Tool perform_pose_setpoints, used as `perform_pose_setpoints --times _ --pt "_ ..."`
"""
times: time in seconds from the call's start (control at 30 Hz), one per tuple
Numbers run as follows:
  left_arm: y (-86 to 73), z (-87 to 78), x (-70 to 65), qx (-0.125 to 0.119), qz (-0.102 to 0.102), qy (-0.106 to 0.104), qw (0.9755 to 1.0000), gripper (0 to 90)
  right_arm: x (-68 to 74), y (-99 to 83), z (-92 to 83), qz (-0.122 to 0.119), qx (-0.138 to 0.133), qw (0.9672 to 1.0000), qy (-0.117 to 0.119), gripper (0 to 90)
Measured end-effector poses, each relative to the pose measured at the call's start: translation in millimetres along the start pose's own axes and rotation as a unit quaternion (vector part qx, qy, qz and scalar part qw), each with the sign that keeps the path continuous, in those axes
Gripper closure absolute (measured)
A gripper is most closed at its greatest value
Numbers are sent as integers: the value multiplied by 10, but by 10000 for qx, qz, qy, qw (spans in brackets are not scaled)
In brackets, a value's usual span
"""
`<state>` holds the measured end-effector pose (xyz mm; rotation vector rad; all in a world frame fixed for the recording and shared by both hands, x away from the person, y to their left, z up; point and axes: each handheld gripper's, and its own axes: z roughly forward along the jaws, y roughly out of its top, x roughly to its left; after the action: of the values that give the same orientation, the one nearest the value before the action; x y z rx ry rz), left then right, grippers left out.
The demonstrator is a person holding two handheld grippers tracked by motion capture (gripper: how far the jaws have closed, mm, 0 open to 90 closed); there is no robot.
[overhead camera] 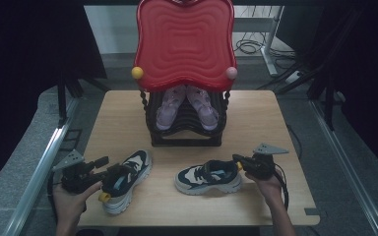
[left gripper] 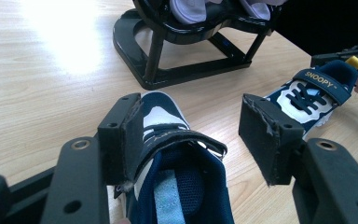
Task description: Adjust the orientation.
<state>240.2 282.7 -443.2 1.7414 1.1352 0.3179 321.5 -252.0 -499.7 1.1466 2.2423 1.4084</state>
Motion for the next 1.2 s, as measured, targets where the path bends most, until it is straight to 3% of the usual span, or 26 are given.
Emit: perform_pose_setpoints --times 0.37,1.2 --pt "-7 22 -5 48 13 -12 10000 404 45 -62 -35 33 28 9999 126 888" --pt "-17 9 20 68 -14 4 10000 403 272 -136 -236 -257 184 9995 -39 888"
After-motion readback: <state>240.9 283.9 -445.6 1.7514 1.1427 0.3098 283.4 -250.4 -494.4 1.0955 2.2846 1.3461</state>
